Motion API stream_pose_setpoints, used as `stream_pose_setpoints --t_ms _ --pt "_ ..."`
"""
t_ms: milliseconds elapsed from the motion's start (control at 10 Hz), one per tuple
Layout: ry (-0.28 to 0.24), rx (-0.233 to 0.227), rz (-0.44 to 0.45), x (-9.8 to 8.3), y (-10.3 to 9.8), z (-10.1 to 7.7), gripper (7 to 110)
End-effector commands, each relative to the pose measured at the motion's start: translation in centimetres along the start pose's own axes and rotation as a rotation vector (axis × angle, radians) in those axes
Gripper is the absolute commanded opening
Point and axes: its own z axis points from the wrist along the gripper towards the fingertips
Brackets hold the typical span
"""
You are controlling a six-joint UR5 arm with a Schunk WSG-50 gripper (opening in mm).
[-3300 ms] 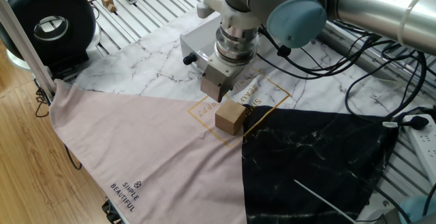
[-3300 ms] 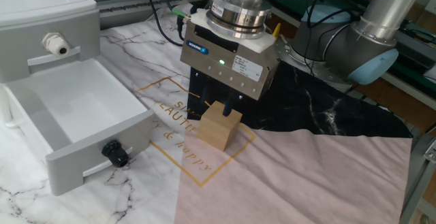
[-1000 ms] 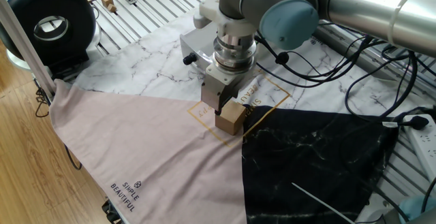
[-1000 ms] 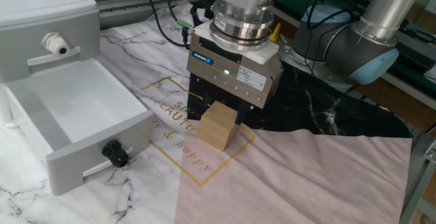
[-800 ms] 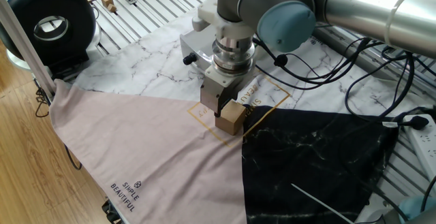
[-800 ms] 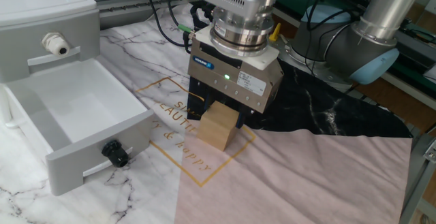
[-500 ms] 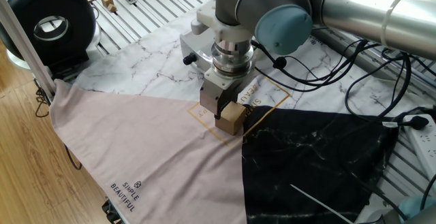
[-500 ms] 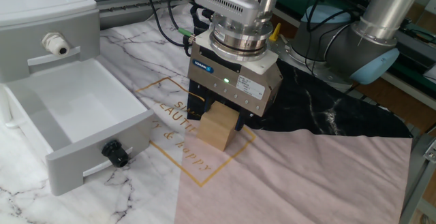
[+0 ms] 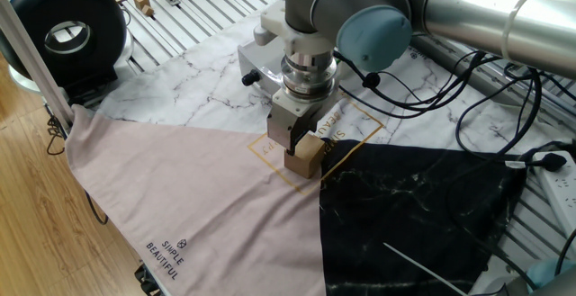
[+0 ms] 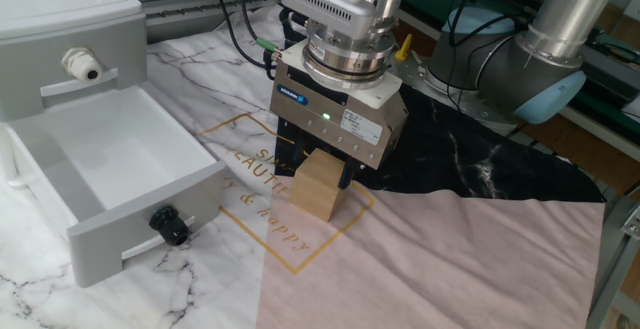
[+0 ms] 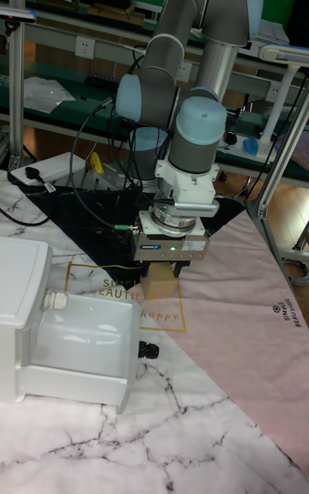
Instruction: Put things in the drawer
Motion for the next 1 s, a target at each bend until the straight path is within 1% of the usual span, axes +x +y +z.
stream_pose_setpoints --t_ms 0,200,300,500,600,700,800,900 --pt "-0.005 -0.016 0.006 -0.2 0.2 -0.1 66" --pt "-0.011 -0.045 0.000 -0.3 0.9 -0.3 66" --pt "-0.016 -0.048 -0.003 -0.4 1.0 -0.2 88" --pt "-0.017 -0.050 -0.003 -0.4 1.0 -0.2 88" --pt "-0.014 -0.038 -0.002 -0.4 0.8 -0.1 88" --pt "-0.011 -0.038 -0.004 -0.4 0.9 0.1 88" --pt "-0.007 -0.027 -0.002 -0.4 0.8 0.5 88" --pt "-0.008 -0.030 -0.004 -0.4 0.8 0.8 88"
